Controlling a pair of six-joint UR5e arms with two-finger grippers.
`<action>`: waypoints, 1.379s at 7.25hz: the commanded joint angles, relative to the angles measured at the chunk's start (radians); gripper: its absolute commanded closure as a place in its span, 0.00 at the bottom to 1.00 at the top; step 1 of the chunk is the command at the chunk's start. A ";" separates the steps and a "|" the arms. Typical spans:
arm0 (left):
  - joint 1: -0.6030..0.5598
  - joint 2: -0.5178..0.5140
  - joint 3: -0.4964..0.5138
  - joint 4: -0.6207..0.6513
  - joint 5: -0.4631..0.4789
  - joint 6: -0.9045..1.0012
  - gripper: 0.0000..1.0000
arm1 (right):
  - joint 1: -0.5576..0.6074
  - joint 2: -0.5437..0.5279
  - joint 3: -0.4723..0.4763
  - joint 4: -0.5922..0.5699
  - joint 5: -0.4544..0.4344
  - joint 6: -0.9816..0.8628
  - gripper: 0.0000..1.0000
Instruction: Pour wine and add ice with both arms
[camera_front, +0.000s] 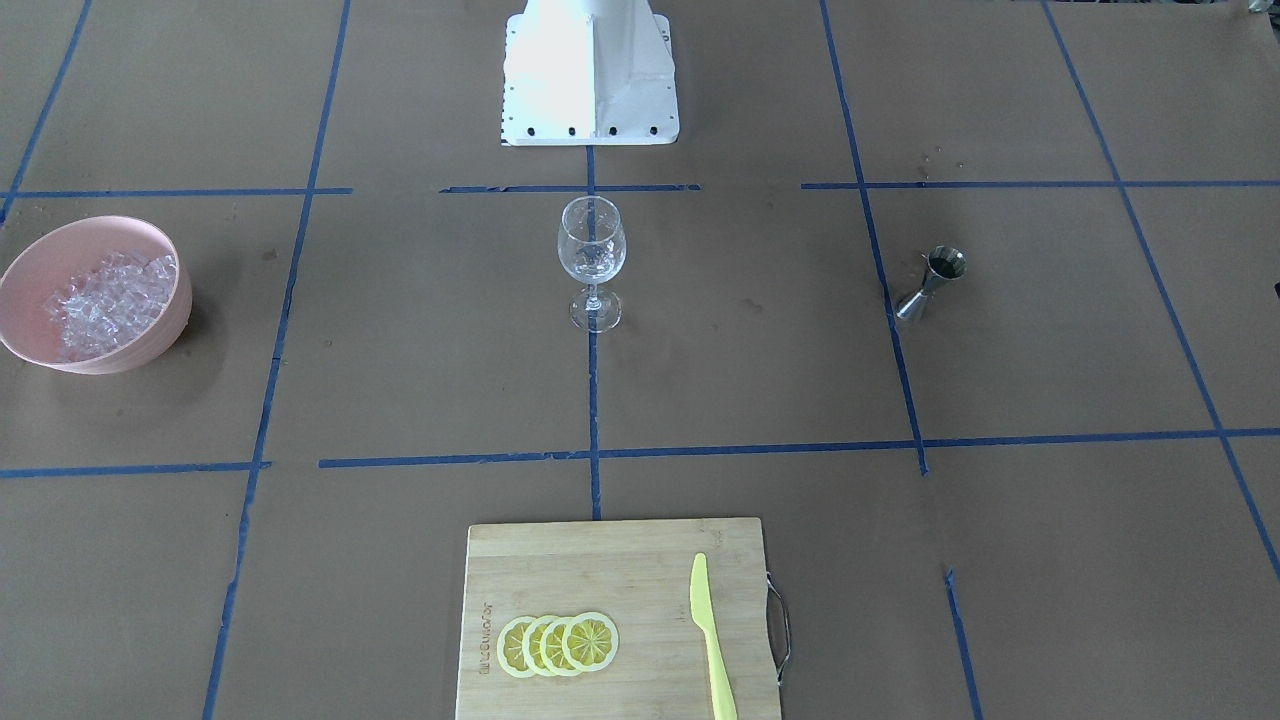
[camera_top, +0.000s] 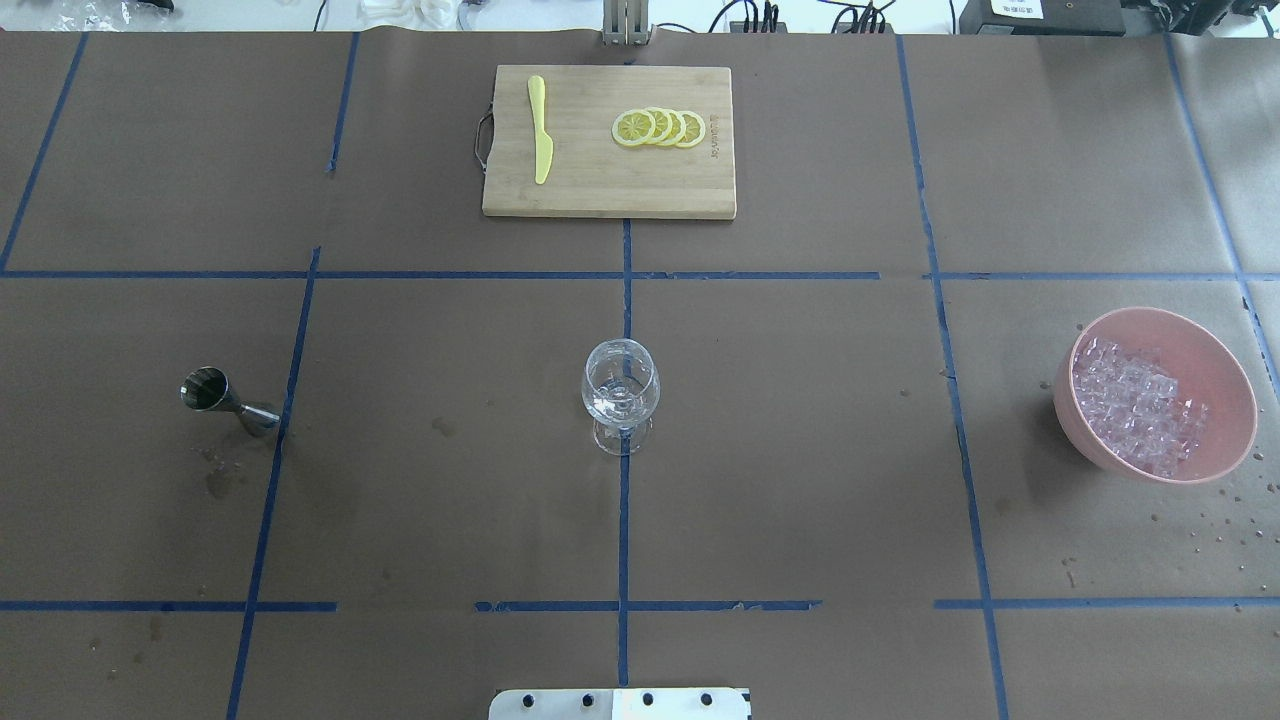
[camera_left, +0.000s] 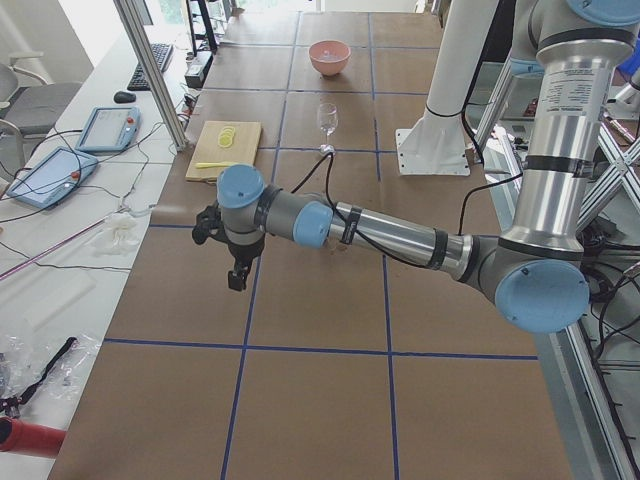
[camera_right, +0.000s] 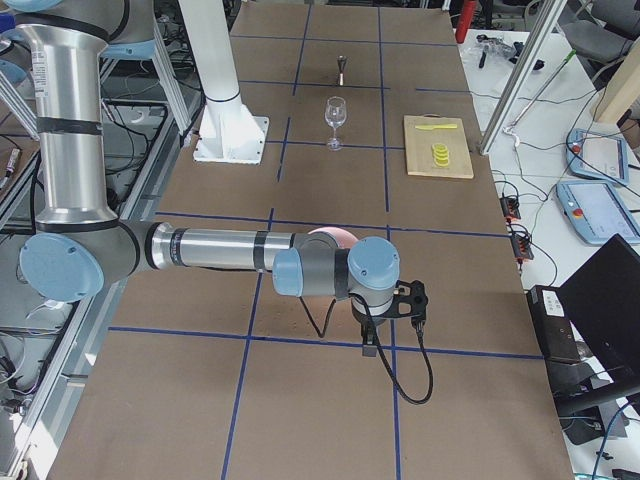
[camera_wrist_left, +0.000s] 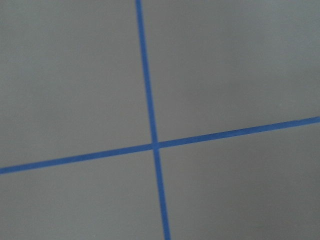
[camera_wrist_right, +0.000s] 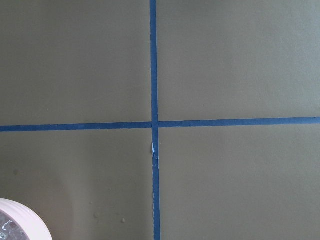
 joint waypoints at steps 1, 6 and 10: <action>0.164 -0.013 -0.212 -0.004 0.068 -0.304 0.00 | 0.000 0.002 0.002 0.007 -0.002 -0.001 0.00; 0.539 0.332 -0.497 -0.374 0.433 -0.850 0.00 | -0.020 0.015 0.039 0.009 0.004 0.000 0.00; 0.786 0.586 -0.494 -0.728 0.762 -0.987 0.00 | -0.020 0.009 0.086 -0.004 0.012 0.003 0.00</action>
